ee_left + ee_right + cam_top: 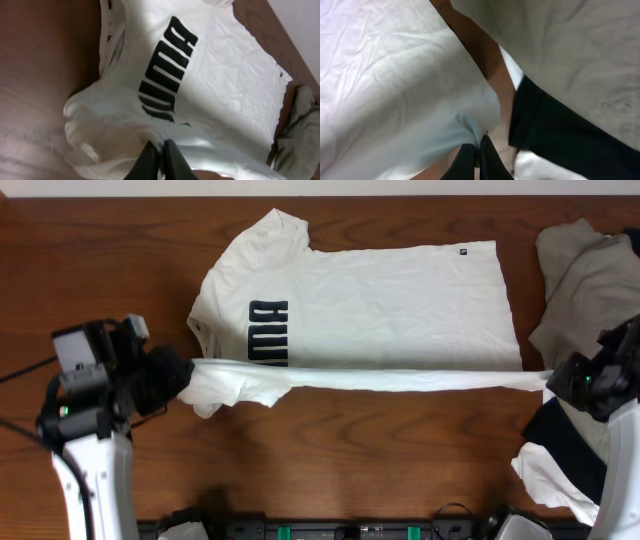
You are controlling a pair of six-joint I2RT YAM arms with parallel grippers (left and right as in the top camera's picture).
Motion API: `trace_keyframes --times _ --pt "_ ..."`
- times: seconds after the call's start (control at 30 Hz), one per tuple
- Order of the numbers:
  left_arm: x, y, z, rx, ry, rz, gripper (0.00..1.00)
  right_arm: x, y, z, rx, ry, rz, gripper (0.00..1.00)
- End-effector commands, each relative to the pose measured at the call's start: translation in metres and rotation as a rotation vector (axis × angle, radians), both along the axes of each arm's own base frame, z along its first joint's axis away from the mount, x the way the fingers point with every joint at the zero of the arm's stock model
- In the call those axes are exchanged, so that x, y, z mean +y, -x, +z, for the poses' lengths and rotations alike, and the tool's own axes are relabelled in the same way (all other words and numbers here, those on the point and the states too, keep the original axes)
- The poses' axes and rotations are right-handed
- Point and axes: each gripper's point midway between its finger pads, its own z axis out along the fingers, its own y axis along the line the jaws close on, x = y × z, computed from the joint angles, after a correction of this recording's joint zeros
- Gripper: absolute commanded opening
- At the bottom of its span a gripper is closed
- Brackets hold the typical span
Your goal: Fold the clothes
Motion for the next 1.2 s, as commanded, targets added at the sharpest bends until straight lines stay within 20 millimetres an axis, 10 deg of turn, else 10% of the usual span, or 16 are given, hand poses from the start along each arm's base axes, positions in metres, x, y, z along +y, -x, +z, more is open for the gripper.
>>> trace_keyframes --times 0.0,0.53,1.17 --pt "0.007 -0.015 -0.007 0.013 0.002 0.012 0.06 -0.007 -0.012 -0.005 -0.001 -0.008 0.004 0.01" --pt "0.021 -0.063 -0.075 0.127 0.04 0.013 0.06 -0.006 -0.052 -0.053 0.015 -0.088 0.05 0.01" --pt "0.01 -0.092 -0.098 0.105 -0.081 -0.028 0.06 0.001 -0.093 -0.087 -0.019 -0.067 0.117 0.01"
